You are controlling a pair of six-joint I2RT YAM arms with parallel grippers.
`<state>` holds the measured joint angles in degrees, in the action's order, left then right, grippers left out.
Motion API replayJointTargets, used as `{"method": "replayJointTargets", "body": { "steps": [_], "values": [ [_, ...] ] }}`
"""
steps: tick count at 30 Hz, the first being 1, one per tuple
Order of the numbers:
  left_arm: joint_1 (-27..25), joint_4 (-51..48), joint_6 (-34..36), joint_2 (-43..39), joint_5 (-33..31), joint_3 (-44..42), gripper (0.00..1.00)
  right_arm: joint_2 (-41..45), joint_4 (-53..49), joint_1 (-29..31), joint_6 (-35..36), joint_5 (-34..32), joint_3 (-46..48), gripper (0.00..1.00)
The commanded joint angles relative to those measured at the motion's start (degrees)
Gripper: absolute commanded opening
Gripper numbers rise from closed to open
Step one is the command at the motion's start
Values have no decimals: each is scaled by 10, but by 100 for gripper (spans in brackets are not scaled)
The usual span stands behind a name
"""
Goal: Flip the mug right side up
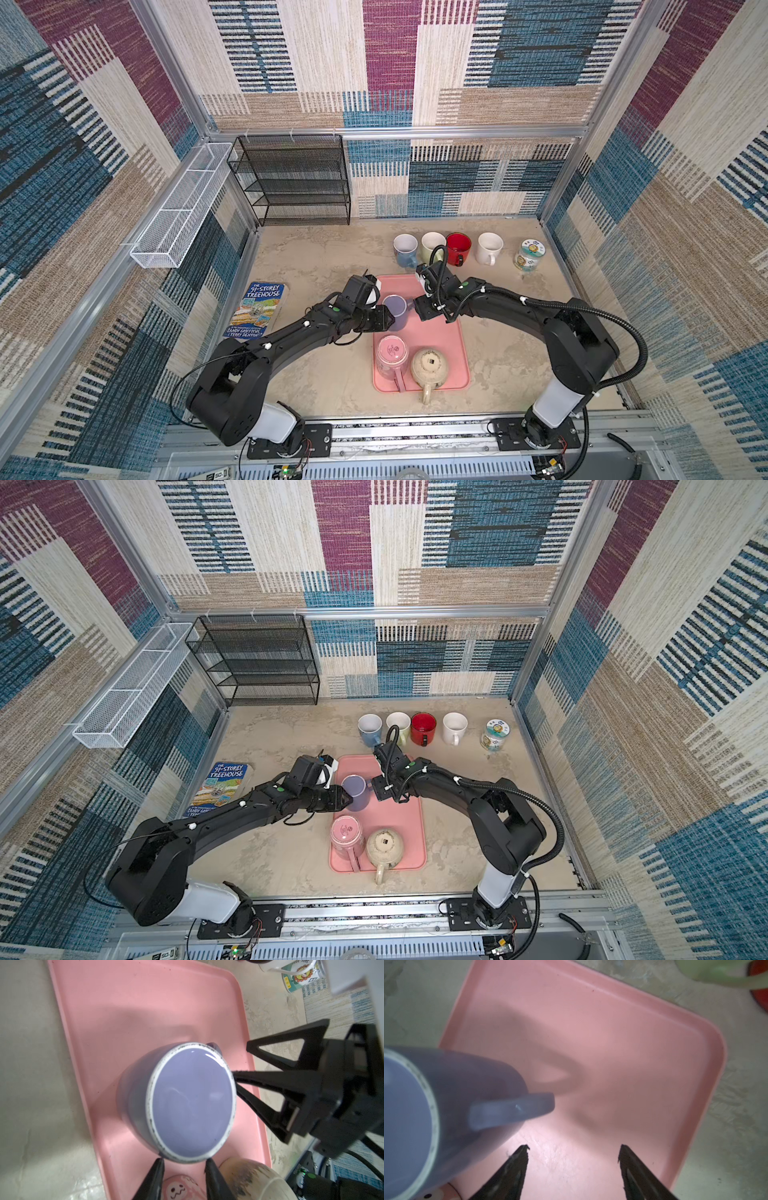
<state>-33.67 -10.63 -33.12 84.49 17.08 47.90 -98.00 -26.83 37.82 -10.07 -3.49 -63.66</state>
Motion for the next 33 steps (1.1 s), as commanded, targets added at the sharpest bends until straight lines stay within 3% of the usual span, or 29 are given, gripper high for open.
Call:
{"method": "replayJointTargets", "body": {
  "steps": [1,14,19,26,33],
  "values": [
    [0,33,-14,19,7,14,37,2,17,1,-6,2,4,72],
    [6,42,0,132,16,123,36,-4,14,0,-5,-13,0,72],
    [8,47,-2,119,17,113,36,13,3,-18,-8,-55,-19,72],
    [8,58,-12,87,20,76,37,-22,-4,-74,-3,-50,-105,76],
    [7,59,-13,73,21,62,38,-115,-28,-78,0,-36,-224,76]
  ]
}}
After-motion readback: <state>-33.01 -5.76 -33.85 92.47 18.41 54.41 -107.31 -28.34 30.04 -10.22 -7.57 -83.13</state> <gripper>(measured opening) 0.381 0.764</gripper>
